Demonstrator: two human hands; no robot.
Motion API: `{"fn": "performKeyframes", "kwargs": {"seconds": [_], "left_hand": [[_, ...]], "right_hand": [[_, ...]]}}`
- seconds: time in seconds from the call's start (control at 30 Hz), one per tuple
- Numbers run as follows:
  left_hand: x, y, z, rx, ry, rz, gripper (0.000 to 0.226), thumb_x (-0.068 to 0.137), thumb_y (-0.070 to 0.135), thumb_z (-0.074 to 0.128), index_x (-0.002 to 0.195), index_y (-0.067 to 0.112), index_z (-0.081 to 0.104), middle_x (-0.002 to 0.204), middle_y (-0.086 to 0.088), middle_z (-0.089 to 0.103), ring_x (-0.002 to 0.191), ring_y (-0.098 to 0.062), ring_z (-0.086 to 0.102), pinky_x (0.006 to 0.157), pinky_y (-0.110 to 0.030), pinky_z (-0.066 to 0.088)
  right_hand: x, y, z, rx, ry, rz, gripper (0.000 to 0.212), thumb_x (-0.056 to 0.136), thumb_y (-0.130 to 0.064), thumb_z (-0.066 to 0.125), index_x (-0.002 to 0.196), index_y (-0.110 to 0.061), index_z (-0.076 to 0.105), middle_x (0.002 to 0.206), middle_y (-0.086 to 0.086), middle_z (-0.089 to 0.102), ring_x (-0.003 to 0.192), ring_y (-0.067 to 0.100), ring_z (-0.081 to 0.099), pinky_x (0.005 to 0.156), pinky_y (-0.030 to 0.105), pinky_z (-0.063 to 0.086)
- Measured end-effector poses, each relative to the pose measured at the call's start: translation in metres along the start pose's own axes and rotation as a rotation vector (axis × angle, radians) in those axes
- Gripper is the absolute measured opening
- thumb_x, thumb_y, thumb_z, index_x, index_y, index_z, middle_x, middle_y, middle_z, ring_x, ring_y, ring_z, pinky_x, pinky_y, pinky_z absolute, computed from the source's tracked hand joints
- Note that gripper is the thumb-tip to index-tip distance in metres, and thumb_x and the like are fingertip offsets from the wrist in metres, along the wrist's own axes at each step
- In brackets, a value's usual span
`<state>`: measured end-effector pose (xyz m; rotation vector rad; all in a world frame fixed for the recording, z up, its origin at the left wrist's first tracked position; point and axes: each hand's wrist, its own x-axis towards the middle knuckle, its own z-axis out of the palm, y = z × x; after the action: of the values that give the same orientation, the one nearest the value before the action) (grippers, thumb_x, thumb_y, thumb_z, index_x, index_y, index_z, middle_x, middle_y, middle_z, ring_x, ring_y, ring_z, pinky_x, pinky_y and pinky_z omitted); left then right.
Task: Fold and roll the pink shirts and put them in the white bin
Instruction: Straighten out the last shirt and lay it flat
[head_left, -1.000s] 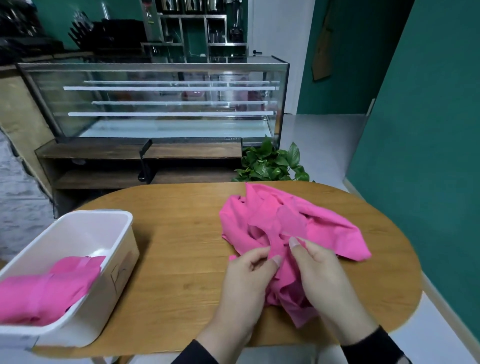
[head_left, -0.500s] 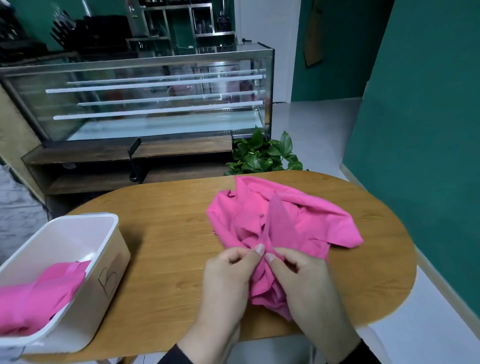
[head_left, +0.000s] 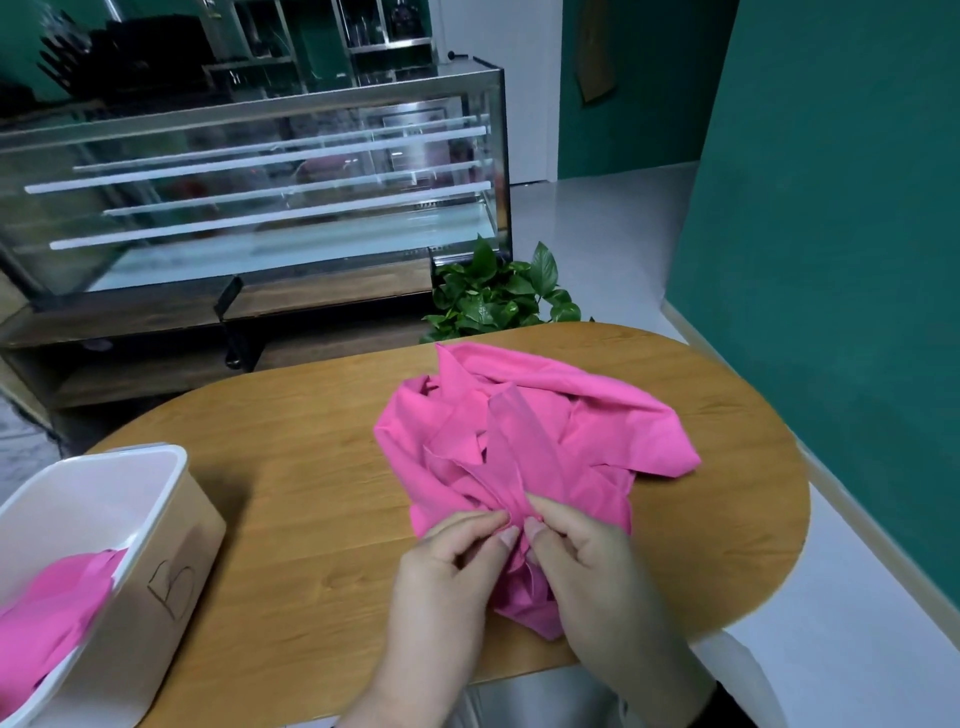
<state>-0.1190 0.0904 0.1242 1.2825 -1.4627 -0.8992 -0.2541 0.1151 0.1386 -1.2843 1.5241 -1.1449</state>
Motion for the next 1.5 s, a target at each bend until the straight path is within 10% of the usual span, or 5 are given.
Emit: {"fn": "performKeyframes", "kwargs": {"seconds": [0.5, 0.73, 1.1, 1.33, 1.5], "left_hand": [[-0.009, -0.007, -0.012, 0.162, -0.411, 0.231, 0.061, 0.071, 0.024, 0.038, 0.124, 0.046, 0.059, 0.112, 0.022, 0.065, 0.104, 0.003, 0.062, 0.09, -0.009, 0.044], [0.087, 0.005, -0.049, 0.237, 0.002, 0.131, 0.02, 0.09, 0.015, 0.057, 0.095, 0.028, 0.071, 0.079, 0.014, 0.069, 0.076, 0.0, 0.062, 0.071, -0.014, 0.043], [0.244, -0.074, 0.037, 1.173, -0.692, 0.297, 0.051, 0.086, 0.034, 0.07, 0.135, 0.028, 0.056, 0.134, -0.003, 0.053, 0.126, -0.029, 0.046, 0.1, -0.053, 0.038], [0.265, -0.086, 0.01, 0.619, -0.314, 0.099, 0.021, 0.09, 0.003, 0.05, 0.071, 0.01, 0.054, 0.073, -0.009, 0.063, 0.069, -0.029, 0.056, 0.054, -0.032, 0.035], [0.292, -0.013, -0.078, 0.289, 0.027, 0.045, 0.028, 0.077, -0.009, 0.037, 0.067, 0.017, 0.044, 0.059, -0.005, 0.045, 0.057, -0.017, 0.042, 0.044, -0.026, 0.026]], "right_hand": [[0.006, 0.004, 0.006, 0.107, 0.106, 0.096, 0.021, 0.092, -0.014, 0.069, 0.09, -0.034, 0.073, 0.069, -0.024, 0.072, 0.063, -0.013, 0.063, 0.061, 0.006, 0.045], [-0.004, -0.004, 0.0, -0.074, 0.03, -0.022, 0.04, 0.095, -0.016, 0.063, 0.09, -0.055, 0.067, 0.052, -0.009, 0.06, 0.046, 0.002, 0.051, 0.051, 0.018, 0.044], [-0.005, -0.017, -0.029, -0.416, -0.1, -0.201, 0.044, 0.099, -0.015, 0.056, 0.108, -0.058, 0.056, 0.079, -0.035, 0.064, 0.076, -0.01, 0.061, 0.065, 0.006, 0.039], [0.019, -0.026, -0.059, -0.729, -0.288, -0.219, 0.056, 0.088, -0.041, 0.072, 0.1, -0.087, 0.043, 0.108, -0.063, 0.041, 0.104, -0.031, 0.044, 0.084, -0.001, 0.034], [0.069, -0.037, -0.082, -1.111, -0.191, -0.313, 0.014, 0.095, -0.034, 0.069, 0.082, -0.027, 0.068, 0.08, -0.013, 0.068, 0.072, 0.006, 0.061, 0.07, 0.019, 0.045]]}}
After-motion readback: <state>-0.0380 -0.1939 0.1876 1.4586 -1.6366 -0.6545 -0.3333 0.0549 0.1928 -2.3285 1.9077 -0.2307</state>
